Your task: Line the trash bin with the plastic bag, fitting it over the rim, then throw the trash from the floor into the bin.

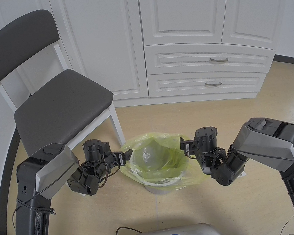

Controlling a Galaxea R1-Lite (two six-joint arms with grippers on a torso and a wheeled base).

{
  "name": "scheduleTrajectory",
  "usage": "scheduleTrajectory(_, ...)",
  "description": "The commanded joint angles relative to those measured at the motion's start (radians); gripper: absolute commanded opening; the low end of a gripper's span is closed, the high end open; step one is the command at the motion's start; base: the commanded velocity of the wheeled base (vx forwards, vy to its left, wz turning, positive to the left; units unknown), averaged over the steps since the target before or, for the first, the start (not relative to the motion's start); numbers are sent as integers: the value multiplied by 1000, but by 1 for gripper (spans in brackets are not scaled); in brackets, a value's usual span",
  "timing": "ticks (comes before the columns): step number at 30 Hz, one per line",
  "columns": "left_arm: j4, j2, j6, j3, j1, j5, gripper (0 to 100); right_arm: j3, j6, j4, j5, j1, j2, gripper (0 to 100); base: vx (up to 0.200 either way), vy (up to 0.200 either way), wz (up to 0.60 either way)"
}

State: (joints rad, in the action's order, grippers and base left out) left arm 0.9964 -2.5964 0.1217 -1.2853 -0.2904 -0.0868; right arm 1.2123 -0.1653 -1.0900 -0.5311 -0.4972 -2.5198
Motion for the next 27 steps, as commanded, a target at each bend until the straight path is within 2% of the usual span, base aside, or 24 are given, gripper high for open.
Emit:
scheduleTrajectory(1,5,-30,30,-57,-9,35,100,62,-3,-4,0,23,-70,100,0,0,0)
scheduleTrajectory(4,1,-64,79,-123,-30,84,100,167,-14,-13,-3,49,-143,100,0,0,0)
scheduleTrajectory(9,7,-91,84,-169,-39,96,100,274,-42,-21,-7,66,-211,100,0,0,0)
scheduleTrajectory(20,-1,-189,118,-353,-52,214,100,543,-57,-67,-17,108,-366,100,0,0,0)
scheduleTrajectory(27,-4,-214,119,-396,-46,225,100,638,-60,-60,-15,109,-436,100,0,0,0)
